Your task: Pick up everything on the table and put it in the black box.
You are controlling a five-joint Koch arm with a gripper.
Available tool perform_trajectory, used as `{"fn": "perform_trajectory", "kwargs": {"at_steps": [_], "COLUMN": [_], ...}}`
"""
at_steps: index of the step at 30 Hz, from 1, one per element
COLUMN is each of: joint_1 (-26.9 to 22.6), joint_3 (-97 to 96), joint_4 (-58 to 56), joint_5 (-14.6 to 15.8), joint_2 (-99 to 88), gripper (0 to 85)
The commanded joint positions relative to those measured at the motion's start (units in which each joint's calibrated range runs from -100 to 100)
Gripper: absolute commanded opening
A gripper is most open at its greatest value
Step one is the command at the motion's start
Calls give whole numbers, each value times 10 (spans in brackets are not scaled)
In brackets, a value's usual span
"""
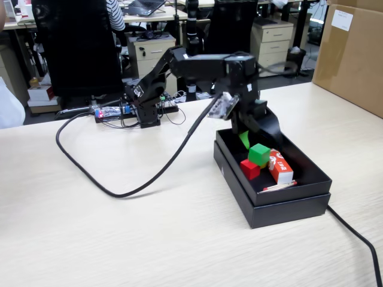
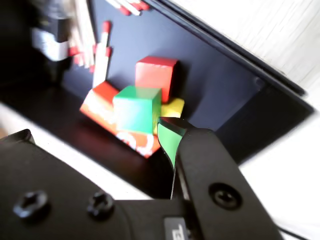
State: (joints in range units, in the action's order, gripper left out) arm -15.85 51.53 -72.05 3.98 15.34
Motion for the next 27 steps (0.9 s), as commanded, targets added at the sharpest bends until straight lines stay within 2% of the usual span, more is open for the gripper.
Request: {"fn": "perform_trajectory", "kwargs": {"at_steps": [1, 7, 14, 20, 26, 27], "joint_1": [2, 27, 103, 148, 150, 153], "joint_3": [4, -144, -368, -613, -806, -883], "joint_4": [3, 5, 13, 147, 204, 265], "joint_5": [0, -1, -6, -18, -18, -18], "joint_2": [-163, -406, -659, -855, -977, -1003], "gripper": [491, 492, 500, 483, 487, 485]}}
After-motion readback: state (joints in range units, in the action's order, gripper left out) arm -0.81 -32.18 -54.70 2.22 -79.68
